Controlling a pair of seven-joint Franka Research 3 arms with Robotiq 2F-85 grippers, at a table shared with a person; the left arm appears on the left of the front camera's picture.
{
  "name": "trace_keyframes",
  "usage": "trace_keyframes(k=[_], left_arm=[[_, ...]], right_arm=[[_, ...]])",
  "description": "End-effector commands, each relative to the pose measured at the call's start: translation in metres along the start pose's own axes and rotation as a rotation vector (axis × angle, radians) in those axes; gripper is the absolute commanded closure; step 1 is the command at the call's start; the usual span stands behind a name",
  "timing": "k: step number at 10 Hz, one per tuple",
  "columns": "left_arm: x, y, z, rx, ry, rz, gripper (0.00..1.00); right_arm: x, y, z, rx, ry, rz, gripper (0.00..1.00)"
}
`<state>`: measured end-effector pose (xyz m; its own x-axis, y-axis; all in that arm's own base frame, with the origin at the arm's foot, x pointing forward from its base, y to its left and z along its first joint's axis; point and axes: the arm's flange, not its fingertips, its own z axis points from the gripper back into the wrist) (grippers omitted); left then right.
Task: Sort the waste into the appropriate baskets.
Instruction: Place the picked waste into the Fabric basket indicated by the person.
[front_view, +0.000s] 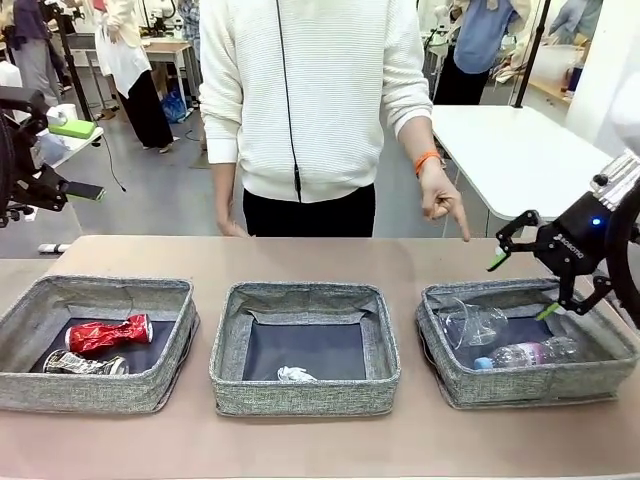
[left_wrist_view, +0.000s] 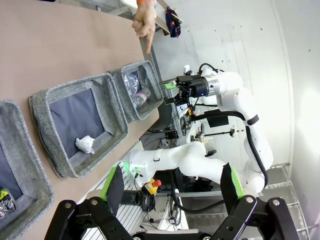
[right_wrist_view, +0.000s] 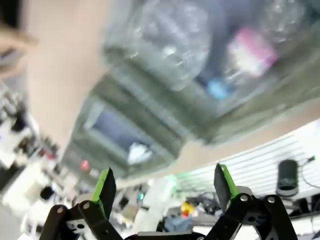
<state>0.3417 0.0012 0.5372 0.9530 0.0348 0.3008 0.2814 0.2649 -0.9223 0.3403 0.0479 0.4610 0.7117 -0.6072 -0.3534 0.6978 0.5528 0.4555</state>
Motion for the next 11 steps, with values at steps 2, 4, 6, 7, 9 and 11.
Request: trace_keyframes(k=[2,4,6,7,9,11], left_arm=[[0.000,-0.002,0.000,-0.023,-0.006,-0.020,0.00],[0.000,-0.002,0.000,-0.023,-0.006,-0.020,0.00],[0.000,-0.002,0.000,-0.023,-0.006,-0.020,0.00],[0.000,-0.002,0.000,-0.023,-0.006,-0.020,0.00],[0.000,-0.002,0.000,-0.023,-0.006,-0.020,0.00],[0.000,-0.002,0.000,-0.023,-0.006,-0.020,0.00]], right_arm=[[-0.037,0.026,0.041,0.538,0.484,0.692,0.00],[-0.041,0.031,0.046,0.749,0.435,0.915,0.00],[-0.046,0.033,0.024,0.858,0.309,1.077,0.00],[-0.046,0.044,0.008,0.755,0.397,0.966,0.00],[-0.059,0.039,0.054,0.601,0.135,0.739,0.00],[-0.059,0.039,0.054,0.601,0.135,0.739,0.00]])
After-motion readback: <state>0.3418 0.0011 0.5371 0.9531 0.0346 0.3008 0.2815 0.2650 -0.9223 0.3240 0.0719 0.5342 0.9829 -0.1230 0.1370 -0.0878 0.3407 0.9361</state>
